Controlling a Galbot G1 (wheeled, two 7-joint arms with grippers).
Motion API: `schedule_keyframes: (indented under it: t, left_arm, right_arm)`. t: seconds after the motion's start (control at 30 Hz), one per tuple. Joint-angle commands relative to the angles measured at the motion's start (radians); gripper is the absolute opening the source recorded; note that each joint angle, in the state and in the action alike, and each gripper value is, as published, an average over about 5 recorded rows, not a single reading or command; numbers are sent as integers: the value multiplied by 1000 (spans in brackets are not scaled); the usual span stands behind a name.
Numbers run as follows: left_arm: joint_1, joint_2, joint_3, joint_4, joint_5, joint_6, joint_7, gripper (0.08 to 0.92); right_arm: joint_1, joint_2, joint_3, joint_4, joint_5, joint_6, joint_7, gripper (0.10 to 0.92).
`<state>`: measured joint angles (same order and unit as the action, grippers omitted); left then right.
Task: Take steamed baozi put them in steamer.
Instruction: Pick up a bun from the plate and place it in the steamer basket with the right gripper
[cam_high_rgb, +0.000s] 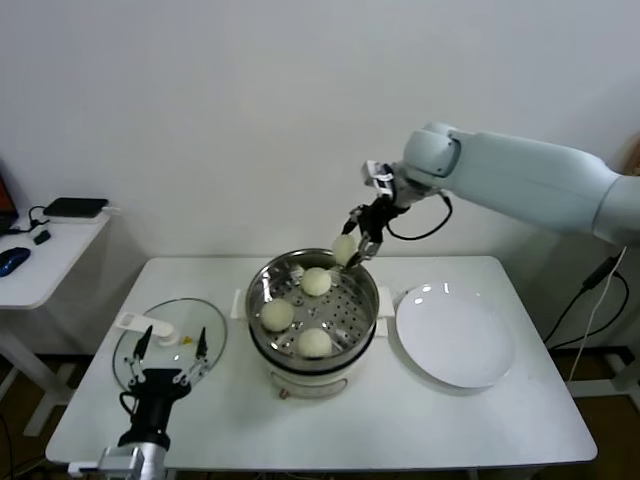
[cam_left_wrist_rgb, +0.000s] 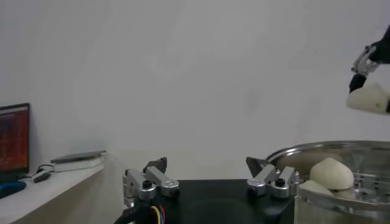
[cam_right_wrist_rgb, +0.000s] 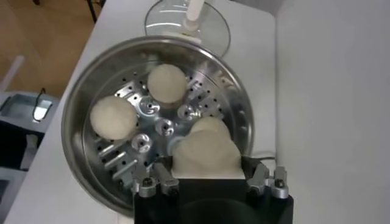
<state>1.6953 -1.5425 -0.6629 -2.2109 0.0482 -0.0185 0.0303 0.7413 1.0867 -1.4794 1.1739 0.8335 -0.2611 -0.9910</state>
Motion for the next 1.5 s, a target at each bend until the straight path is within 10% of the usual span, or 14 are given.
schedule_keyframes:
  t: [0.03, 1.5]
  left_arm:
    - [5, 1, -2, 0, 0, -2, 1, 823]
    - [9, 1, -6, 23, 0, -9, -3, 823]
  right_arm:
    - [-69, 22, -23, 59, 22, -29, 42, 731]
    - [-156, -14, -11, 45, -58, -31, 44, 821]
